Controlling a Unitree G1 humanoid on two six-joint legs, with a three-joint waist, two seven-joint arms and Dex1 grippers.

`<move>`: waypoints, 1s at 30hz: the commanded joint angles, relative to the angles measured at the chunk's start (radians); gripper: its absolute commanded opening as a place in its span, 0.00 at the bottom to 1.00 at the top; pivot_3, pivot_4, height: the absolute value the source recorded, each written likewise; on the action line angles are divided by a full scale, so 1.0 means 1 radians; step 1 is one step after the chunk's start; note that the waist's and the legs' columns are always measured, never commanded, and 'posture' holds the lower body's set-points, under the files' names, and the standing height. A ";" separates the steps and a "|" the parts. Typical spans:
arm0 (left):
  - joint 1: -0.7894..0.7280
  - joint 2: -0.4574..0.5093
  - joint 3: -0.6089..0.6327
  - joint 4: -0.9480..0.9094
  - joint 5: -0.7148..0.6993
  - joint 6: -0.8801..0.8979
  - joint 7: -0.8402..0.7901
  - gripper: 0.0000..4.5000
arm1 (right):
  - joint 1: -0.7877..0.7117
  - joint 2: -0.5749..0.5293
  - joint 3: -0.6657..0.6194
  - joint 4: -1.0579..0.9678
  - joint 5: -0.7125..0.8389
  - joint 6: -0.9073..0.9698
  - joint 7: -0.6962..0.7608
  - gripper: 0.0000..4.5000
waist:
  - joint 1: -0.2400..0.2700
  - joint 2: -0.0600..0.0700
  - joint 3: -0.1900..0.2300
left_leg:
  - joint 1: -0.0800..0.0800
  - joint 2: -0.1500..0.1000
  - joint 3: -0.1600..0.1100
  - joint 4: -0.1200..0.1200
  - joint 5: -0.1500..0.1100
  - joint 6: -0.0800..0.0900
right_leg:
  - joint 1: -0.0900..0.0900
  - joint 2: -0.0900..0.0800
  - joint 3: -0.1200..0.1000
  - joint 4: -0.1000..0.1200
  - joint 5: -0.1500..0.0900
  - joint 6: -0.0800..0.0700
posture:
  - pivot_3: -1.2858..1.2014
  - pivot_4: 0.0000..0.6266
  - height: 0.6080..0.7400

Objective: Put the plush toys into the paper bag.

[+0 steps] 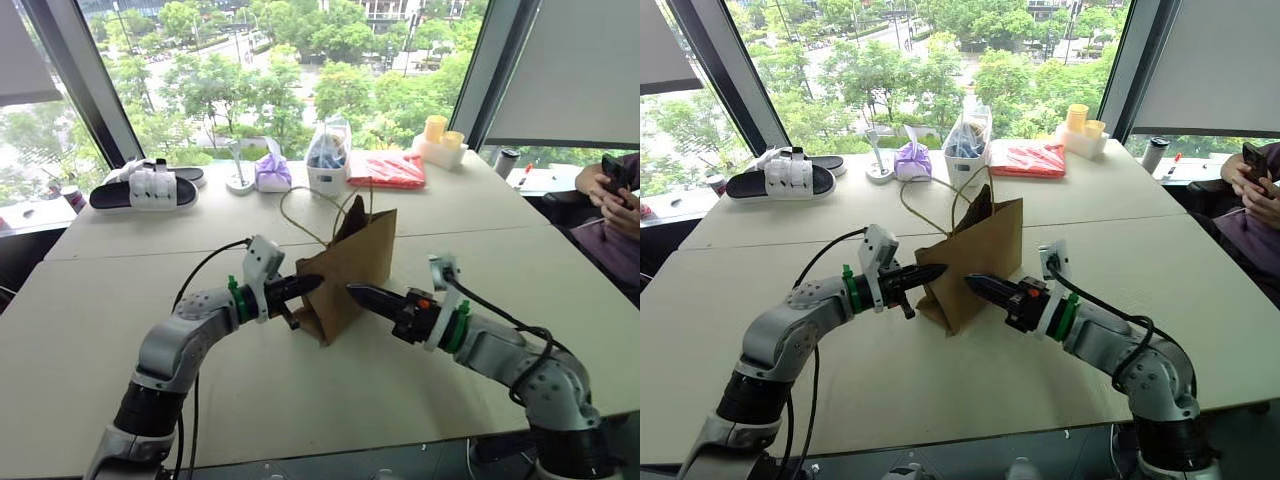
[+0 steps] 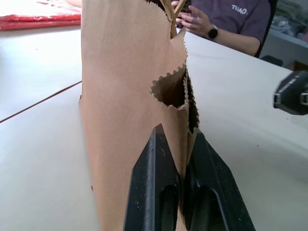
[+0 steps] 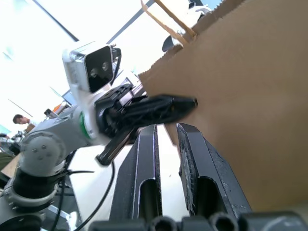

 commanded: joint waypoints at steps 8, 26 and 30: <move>-0.403 0.094 -0.016 0.569 -0.016 -0.191 -0.608 0.01 | 0.136 -0.102 -0.080 -0.058 0.046 0.016 0.027 0.14 | -0.004 0.000 0.000 | 0.000 0.000 0.003 0.001 0.000 0.000 | 0.001 0.001 -0.001 0.000 0.000 0.000 | 0.52 0.24 1.00; -0.744 -0.065 -0.086 1.359 0.371 -0.830 -0.827 0.84 | 0.343 -0.091 -0.109 -0.237 0.109 -0.030 -0.100 0.14 | -0.004 -0.002 0.001 | 0.000 0.000 0.002 0.001 -0.001 0.002 | 0.001 0.000 -0.001 0.000 0.000 0.001 | 0.52 0.24 1.00; -0.706 0.014 -0.053 1.306 0.382 -0.826 -0.765 0.99 | 0.306 -0.125 -0.095 -0.212 0.089 -0.028 -0.072 0.14 | -0.008 -0.003 0.002 | 0.000 0.000 0.002 0.002 -0.001 0.002 | 0.001 0.000 -0.001 0.001 0.000 0.001 | 0.52 0.24 1.00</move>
